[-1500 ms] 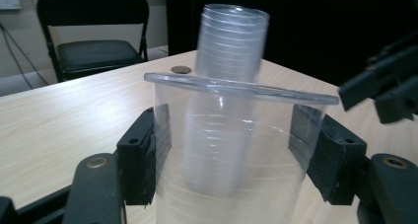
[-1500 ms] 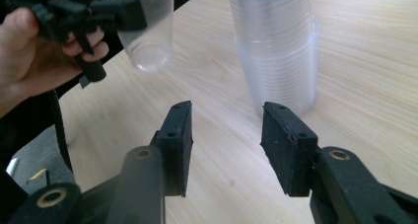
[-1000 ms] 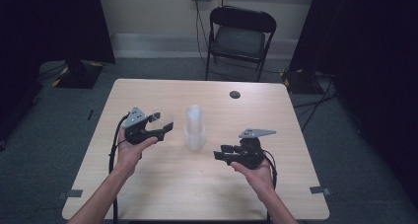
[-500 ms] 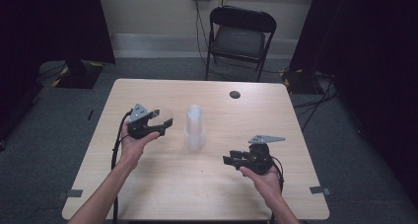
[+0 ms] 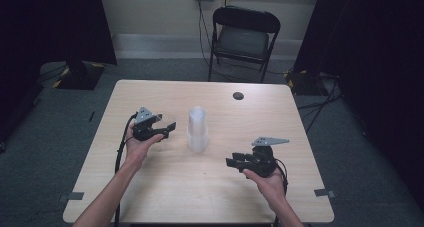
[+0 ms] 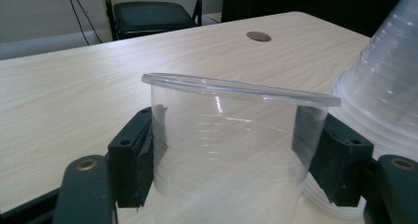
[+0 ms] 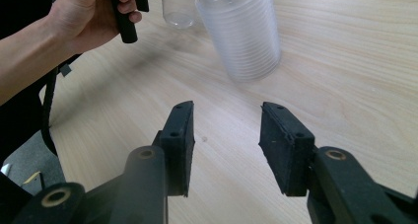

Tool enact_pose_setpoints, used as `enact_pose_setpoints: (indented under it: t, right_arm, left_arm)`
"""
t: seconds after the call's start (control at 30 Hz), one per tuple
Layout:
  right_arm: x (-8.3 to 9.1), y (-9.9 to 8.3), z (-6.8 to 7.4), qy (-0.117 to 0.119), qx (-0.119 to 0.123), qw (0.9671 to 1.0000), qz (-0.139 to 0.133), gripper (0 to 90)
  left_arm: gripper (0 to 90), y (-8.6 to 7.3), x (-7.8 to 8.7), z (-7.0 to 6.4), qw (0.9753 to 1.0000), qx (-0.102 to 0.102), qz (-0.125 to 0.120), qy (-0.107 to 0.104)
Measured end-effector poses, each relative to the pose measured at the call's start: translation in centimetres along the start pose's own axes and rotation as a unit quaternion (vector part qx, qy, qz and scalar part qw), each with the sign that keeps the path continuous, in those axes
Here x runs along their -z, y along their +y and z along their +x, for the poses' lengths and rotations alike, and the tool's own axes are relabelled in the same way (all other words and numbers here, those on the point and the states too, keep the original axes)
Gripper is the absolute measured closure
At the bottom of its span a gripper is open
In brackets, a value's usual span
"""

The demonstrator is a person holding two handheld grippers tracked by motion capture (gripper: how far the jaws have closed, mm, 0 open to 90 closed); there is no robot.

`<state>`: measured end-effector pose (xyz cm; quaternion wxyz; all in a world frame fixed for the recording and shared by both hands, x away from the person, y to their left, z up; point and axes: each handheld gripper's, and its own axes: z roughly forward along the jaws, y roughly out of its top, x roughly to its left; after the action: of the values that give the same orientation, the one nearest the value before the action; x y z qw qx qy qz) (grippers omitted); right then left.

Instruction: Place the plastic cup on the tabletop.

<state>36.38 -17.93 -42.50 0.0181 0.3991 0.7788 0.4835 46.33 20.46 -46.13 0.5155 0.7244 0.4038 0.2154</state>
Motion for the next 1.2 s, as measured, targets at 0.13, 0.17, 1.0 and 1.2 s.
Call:
enact_pose_setpoints:
  t: [0.13,0.17,1.0,1.2]
  right_arm:
    - [-0.1,0.0,0.0,-0.005,0.0,1.0,0.003,56.7]
    - [-0.1,0.0,0.0,-0.005,0.0,1.0,0.002,56.6]
    - [-0.1,-0.1,0.0,-0.009,0.0,1.0,0.002,55.8]
    - [0.2,-0.2,0.1,-0.012,0.0,0.9999,0.001,55.4]
  left_arm:
    - [27.9,-0.4,-0.1,0.1,1.0,0.005,0.003,0.0]
    - [27.7,-0.4,-0.1,0.1,0.9999,0.006,0.008,0.001]
    - [18.2,-1.5,-0.3,0.5,0.9988,0.013,0.047,0.004]
    - [15.7,-1.6,0.1,0.5,0.9981,0.01,0.06,0.012]
